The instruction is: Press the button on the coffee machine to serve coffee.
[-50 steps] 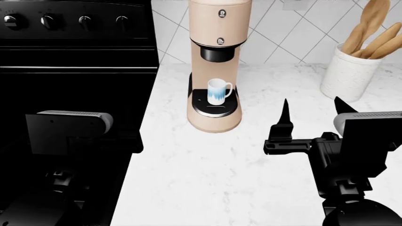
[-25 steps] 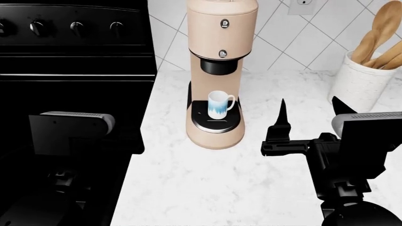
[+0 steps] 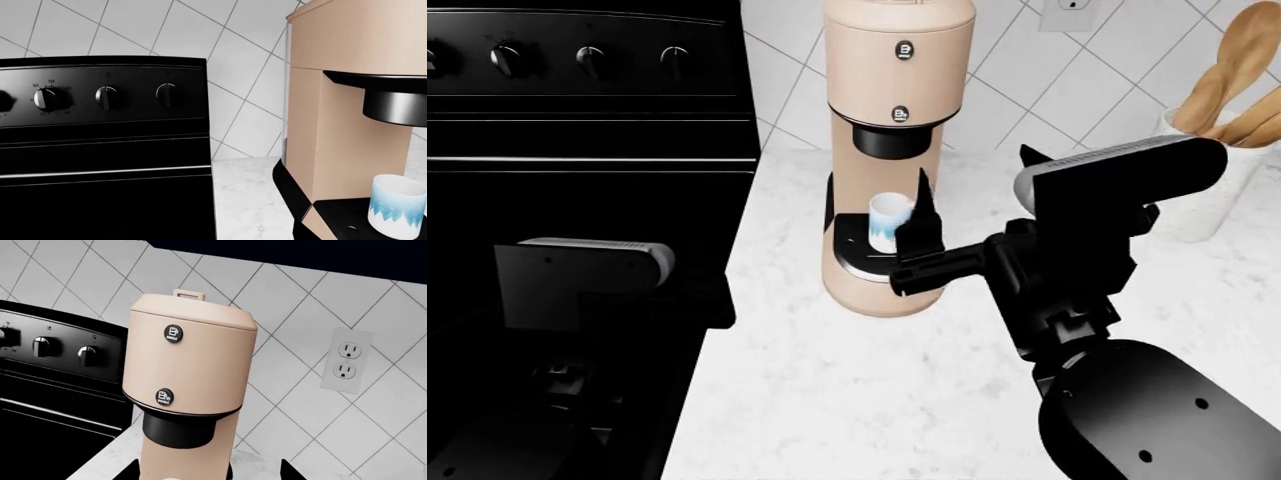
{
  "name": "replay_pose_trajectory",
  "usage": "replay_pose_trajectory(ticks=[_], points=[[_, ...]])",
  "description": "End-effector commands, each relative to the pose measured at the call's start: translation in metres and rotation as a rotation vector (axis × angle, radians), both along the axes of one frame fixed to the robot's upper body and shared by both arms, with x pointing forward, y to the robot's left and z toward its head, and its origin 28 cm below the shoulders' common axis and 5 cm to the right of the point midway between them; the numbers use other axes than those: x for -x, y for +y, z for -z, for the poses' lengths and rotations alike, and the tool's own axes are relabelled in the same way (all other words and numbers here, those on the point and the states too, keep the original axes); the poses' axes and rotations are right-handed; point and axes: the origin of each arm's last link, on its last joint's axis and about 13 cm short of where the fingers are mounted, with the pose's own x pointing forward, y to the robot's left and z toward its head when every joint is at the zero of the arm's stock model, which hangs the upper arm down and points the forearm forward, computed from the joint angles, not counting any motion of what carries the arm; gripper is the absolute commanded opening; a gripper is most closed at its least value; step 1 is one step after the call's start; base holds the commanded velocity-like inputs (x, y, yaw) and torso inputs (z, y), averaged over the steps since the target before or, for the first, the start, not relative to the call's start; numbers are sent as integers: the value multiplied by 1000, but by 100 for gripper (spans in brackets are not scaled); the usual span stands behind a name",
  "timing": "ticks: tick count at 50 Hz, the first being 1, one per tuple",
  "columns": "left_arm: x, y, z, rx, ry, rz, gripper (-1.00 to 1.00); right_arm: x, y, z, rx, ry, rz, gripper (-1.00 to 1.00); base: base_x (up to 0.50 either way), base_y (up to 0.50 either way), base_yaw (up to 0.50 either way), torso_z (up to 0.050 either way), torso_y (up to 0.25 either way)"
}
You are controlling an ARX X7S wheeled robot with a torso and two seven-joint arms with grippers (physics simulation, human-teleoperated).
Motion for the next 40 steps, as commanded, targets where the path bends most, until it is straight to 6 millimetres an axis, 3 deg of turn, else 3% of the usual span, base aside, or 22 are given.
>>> replay_pose_trajectory(ticks=[1,6,23,24,40], points=[[-1,-1,0,11,10,7,100,-14,15,-12,30,3,-64,100,0,0,0,0,0],[-2,0,1,13,10,6,100,-14,20,-20,37,-20,-81,100,0,0,0,0,0],[-2,0,4,14,16,9,100,-16,23,-15,25,2,-76,100,0,0,0,0,0],[-2,0,4,14,16,9,100,-16,22,-15,20,-1,-74,-100,0,0,0,0,0],[-2,2,5,19,15,8,100,-44,24,-14,35,9,-90,-100,0,0,0,0,0]])
